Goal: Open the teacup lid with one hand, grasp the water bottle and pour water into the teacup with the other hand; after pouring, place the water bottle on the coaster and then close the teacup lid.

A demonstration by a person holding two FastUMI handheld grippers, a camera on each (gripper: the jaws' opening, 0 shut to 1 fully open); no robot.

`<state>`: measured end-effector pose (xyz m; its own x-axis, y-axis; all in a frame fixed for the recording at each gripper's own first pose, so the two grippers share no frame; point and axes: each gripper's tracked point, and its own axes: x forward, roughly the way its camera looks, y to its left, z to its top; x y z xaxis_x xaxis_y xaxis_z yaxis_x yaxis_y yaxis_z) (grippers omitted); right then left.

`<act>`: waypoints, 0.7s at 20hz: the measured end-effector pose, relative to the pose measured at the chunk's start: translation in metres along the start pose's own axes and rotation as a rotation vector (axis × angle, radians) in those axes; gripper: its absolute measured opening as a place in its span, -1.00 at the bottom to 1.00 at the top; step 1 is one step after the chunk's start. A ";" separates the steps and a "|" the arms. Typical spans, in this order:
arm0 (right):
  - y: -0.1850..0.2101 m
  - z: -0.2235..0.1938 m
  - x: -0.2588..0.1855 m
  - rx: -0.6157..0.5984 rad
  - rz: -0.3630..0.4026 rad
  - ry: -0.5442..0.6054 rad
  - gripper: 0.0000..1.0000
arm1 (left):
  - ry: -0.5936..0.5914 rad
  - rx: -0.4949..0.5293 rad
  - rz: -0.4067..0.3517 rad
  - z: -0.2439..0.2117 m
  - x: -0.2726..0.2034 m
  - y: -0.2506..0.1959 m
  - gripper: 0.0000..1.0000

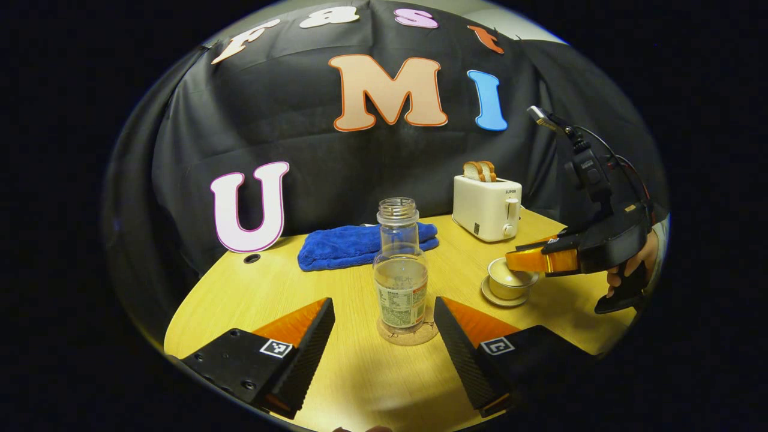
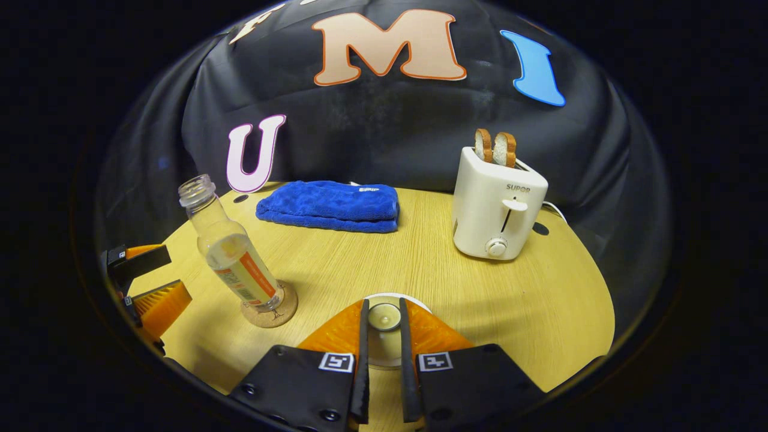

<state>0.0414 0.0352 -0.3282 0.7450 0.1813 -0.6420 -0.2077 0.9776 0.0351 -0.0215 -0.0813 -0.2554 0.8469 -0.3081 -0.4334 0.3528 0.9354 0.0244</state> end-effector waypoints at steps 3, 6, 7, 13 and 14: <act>-0.007 -0.003 0.001 -0.018 -0.028 -0.004 -0.55 | 0.001 0.014 0.006 0.001 -0.004 0.005 0.94; -0.008 -0.007 0.002 -0.002 -0.032 0.001 -0.42 | -0.009 0.025 0.007 0.009 -0.006 0.006 0.94; -0.008 -0.006 0.002 0.001 -0.030 -0.001 -0.37 | -0.013 0.028 0.006 0.011 -0.006 0.006 0.94; 0.006 0.023 -0.021 0.040 0.015 -0.099 0.93 | -0.046 0.043 0.008 0.036 -0.008 0.005 0.94; 0.003 0.031 -0.028 0.036 0.005 -0.125 0.93 | -0.061 0.035 0.012 0.045 -0.009 0.005 0.94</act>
<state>0.0389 0.0363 -0.2865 0.8174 0.1961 -0.5417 -0.1903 0.9794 0.0673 -0.0094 -0.0814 -0.2109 0.8732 -0.3082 -0.3775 0.3555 0.9327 0.0611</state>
